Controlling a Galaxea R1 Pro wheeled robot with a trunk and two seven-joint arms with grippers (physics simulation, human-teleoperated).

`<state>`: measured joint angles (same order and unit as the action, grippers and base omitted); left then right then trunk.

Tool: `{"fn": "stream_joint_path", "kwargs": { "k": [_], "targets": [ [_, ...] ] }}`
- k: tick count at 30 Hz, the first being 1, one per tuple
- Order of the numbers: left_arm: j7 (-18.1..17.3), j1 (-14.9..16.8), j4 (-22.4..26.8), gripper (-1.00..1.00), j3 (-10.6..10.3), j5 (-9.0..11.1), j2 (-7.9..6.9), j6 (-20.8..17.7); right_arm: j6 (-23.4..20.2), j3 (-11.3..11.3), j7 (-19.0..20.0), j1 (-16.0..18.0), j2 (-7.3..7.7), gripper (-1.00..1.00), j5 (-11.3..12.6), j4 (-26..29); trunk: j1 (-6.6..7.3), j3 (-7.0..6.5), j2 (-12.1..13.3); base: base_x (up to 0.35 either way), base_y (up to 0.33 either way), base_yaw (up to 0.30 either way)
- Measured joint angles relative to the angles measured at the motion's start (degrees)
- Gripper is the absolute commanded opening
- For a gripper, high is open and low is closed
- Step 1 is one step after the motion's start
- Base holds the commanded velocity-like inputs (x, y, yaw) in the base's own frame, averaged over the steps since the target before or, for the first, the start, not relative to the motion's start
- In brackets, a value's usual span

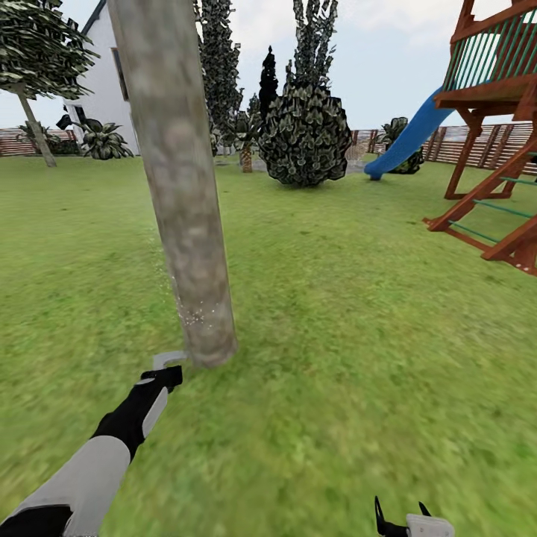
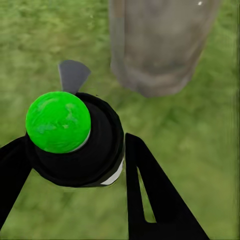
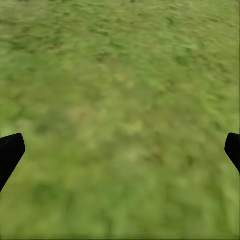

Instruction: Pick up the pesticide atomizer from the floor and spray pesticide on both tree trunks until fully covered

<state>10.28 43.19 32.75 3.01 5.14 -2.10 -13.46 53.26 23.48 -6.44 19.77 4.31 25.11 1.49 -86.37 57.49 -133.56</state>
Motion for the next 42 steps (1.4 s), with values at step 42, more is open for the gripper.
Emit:
{"fn": "stream_joint_path", "kwargs": {
  "k": [42],
  "targets": [
    [0.67, 5.93, 9.93, -1.00, -3.81, -1.75, 3.65, -13.48, -0.09, -0.01, 0.02, -0.02, -0.01, 1.00, -0.06, 0.00, 0.00, 0.00, 0.00, 0.031, 0.005, 0.000]
  ]
}}
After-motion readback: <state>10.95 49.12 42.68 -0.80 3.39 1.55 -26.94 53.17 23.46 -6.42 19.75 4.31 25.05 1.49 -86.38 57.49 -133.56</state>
